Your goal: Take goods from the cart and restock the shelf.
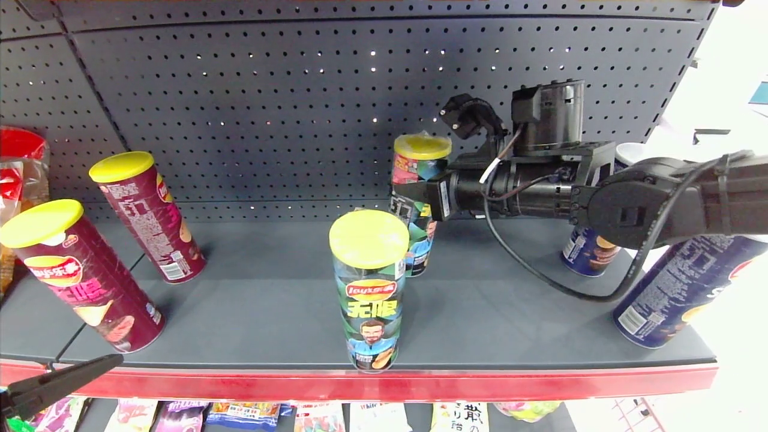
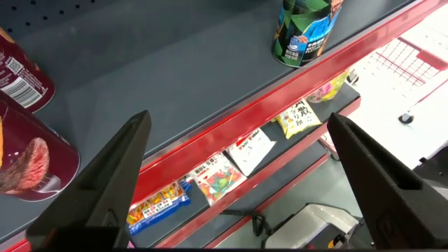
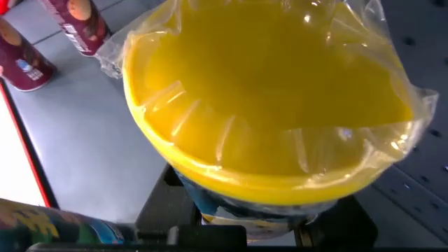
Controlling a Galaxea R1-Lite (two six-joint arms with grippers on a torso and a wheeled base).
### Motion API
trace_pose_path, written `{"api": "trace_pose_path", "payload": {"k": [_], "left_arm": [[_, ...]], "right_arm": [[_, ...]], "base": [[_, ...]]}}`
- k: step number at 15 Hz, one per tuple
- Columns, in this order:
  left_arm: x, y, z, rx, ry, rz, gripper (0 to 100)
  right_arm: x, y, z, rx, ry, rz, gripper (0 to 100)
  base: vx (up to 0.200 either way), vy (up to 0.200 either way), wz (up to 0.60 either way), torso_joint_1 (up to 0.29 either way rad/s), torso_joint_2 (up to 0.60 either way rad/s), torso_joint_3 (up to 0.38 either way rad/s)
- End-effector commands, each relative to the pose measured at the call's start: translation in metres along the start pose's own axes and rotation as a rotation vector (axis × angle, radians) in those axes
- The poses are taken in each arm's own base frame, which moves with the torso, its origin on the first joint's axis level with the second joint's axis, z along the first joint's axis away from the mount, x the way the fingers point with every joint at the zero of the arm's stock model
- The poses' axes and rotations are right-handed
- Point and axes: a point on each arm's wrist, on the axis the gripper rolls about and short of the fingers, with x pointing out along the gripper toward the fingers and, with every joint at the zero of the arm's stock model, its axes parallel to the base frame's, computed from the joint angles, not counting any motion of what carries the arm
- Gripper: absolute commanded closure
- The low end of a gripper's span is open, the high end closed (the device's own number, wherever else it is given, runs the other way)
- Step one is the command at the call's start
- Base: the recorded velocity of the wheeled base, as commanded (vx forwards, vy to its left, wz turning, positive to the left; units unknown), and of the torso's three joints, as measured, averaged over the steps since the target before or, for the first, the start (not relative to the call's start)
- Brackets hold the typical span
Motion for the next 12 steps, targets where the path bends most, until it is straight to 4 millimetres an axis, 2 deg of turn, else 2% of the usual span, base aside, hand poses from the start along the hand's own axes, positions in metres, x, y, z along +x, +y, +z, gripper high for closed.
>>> {"api": "trace_pose_path", "payload": {"k": [1,6,12], "left_arm": [[0.001,0.0,0.0,-0.001,0.004,-0.001,0],[-0.001,0.0,-0.001,-0.001,-0.003,0.001,0],[-0.001,0.0,-0.001,-0.001,-0.003,0.001,0]], "right_arm": [[0.006,0.006,0.0,-0.006,-0.001,0.017,100],[0.018,0.011,-0.01,-0.027,0.028,0.035,100],[0.023,0.009,-0.009,-0.039,-0.009,0.028,100]], "base": [[0.0,0.0,0.0,0.0,0.0,0.0],[0.0,0.0,0.0,0.0,0.0,0.0],[0.0,0.0,0.0,0.0,0.0,0.0]]}}
